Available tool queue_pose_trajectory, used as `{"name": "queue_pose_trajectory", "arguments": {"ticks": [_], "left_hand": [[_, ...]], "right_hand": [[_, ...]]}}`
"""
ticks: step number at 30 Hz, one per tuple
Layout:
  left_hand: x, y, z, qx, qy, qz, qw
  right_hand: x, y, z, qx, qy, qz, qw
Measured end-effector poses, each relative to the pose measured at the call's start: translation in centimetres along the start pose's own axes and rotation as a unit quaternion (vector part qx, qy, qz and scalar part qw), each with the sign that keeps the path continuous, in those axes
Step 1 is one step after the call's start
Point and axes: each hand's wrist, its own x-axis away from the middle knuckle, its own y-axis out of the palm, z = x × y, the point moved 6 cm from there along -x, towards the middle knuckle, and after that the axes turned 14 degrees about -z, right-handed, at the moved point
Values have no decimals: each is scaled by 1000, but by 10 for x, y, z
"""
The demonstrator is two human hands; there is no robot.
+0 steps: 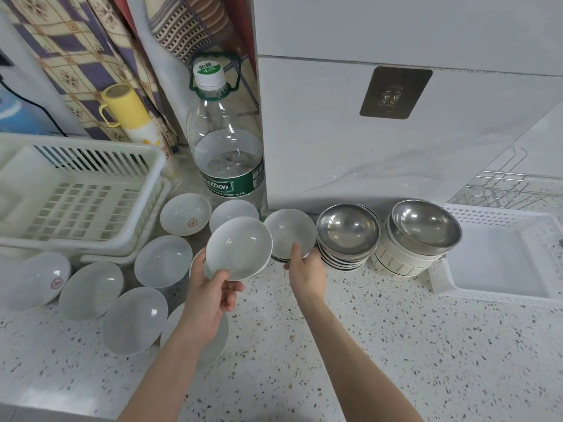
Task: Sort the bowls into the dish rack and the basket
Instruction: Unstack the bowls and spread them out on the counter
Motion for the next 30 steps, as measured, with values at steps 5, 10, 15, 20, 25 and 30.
{"name": "queue_pose_trajectory", "arguments": {"ticks": [5,10,15,20,25,30], "left_hand": [[10,-6,-10,3,-15,9,1000],[18,-12,-15,8,-26,13,1000],[26,-13,-19,15,-27,22,999],[31,-16,-21,28,-25,26,999],[37,-21,-22,41,2,39,998],[53,-30,-19,32,45,59,997]], "right_hand": [[-2,3,0,-13,-6,45,999],[0,3,-2,-49,-1,45,998],[1,-1,-9,-52,-6,60,997],[4,-4,-18,-33,-33,63,997],[26,0,-38,33,-124,52,990],[54,-7,-46,24,-213,31,976]]}}
